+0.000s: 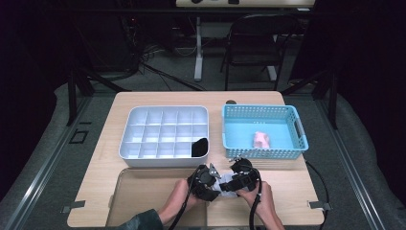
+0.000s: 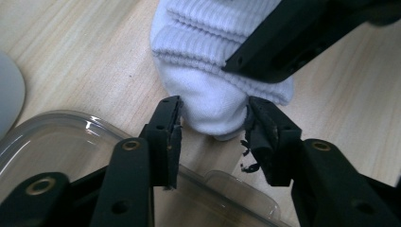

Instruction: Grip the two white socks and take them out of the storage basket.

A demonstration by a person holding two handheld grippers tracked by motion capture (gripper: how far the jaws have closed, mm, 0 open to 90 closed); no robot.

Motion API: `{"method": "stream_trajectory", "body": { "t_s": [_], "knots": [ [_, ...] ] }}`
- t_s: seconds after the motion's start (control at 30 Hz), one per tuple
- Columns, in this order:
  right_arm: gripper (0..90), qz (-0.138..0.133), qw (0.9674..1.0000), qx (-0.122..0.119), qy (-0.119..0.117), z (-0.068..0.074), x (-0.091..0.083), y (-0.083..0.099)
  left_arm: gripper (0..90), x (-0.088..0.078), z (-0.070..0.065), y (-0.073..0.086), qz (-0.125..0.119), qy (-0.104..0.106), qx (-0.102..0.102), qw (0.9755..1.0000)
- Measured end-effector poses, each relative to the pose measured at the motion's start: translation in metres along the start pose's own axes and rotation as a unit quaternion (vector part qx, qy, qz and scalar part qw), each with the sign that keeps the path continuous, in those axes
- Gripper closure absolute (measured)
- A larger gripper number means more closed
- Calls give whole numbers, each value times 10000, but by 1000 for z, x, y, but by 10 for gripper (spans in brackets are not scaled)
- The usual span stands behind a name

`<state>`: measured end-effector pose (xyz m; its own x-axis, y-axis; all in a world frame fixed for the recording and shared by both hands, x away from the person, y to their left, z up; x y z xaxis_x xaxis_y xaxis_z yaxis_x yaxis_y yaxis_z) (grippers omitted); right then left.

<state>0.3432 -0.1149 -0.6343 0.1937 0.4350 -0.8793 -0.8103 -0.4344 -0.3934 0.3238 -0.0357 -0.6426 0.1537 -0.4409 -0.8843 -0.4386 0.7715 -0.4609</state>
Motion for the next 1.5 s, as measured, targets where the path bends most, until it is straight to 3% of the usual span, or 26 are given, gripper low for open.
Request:
{"method": "stream_trajectory", "body": {
  "t_s": [0.2,0.33,0.37,0.5,0.63,0.67,0.77,0.93,1.07,1.3,1.5],
  "knots": [
    [499,6,9997,-58,227,-7,2,0,631,3,-1,0,0,2,13,10000],
    [664,-119,9977,-180,640,-10,2,1,658,4,-1,-1,3,-73,129,9999],
    [693,-228,9980,-91,589,-10,3,-1,668,5,-2,-2,-12,-71,138,9999],
    [757,-248,9989,11,401,-12,1,0,765,5,-2,-3,-37,-63,198,9998],
    [770,-234,9993,51,289,-14,-1,2,818,6,-4,-4,-90,-73,277,9995],
    [779,-341,9992,165,147,-14,-3,0,824,6,-4,-4,-143,-41,297,9994],
    [780,-415,9989,196,59,-14,-7,-1,830,5,-2,-4,-176,-35,288,9994],
    [779,-880,9958,267,-32,-14,-33,-6,831,-8,1,-4,-339,-53,297,9990],
    [779,-1070,9936,356,-97,-17,-47,-6,832,-18,2,-2,-437,-4,214,9988],
    [779,-1357,9888,612,-126,-32,-68,-4,831,-38,7,8,-511,42,139,9986],
    [776,-1438,9859,839,-156,-49,-78,1,832,-47,14,14,-553,94,-8,9984]
  ]
}}
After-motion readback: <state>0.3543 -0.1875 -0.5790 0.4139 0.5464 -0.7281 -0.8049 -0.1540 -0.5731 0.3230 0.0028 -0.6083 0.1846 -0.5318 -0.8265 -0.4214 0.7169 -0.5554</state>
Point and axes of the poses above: each handheld gripper's, and its own axes: x roughly forward along the jaws, y roughly out of its underside, z roughly to its left, the point moved 10 cm from there along x, roughly forward along the jaws, and after that the axes turned 2 degrees about z, right-handed, at the moved point
